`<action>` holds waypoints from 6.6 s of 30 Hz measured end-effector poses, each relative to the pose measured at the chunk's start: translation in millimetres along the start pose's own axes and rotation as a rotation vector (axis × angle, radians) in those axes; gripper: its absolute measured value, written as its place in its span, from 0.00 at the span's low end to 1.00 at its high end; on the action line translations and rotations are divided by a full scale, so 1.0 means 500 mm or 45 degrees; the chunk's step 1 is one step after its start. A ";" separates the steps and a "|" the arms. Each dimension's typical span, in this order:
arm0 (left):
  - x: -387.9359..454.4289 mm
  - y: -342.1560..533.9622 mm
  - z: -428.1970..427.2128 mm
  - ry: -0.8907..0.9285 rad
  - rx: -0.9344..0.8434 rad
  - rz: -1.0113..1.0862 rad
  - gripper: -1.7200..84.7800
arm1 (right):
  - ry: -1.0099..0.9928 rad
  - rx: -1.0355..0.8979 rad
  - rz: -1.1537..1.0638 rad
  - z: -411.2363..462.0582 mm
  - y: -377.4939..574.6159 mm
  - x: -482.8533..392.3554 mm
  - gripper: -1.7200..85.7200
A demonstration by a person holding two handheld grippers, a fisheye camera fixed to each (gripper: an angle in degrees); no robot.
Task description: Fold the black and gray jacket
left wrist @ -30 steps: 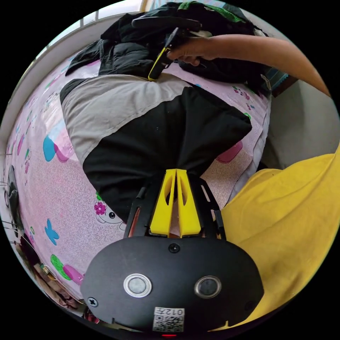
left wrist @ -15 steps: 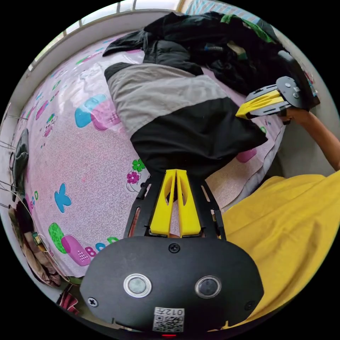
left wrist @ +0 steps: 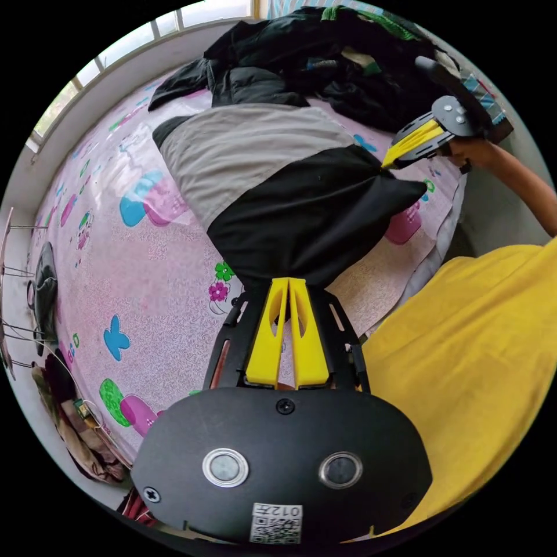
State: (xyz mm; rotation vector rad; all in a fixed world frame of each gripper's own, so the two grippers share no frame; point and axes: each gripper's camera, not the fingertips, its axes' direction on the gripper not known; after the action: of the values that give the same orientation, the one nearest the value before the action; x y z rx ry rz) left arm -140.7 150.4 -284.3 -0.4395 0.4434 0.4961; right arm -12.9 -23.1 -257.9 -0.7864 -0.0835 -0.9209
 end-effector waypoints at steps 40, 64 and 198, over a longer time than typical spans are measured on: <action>-0.091 -0.029 0.021 0.288 0.060 0.047 0.02 | -0.133 0.183 0.143 -0.045 -0.482 0.128 0.02; -0.147 0.063 0.010 0.265 0.088 -0.123 0.02 | -0.073 0.035 0.015 -0.079 -0.294 0.051 0.02; 0.384 -0.632 0.154 0.026 -0.209 0.878 0.02 | -0.657 0.362 1.496 0.817 0.567 0.013 0.02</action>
State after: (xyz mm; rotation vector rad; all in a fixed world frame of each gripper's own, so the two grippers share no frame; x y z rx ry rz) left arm 203.4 6.5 -226.0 -0.4442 0.5748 1.2026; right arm 305.1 334.3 -122.3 -0.6345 -0.1712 0.4095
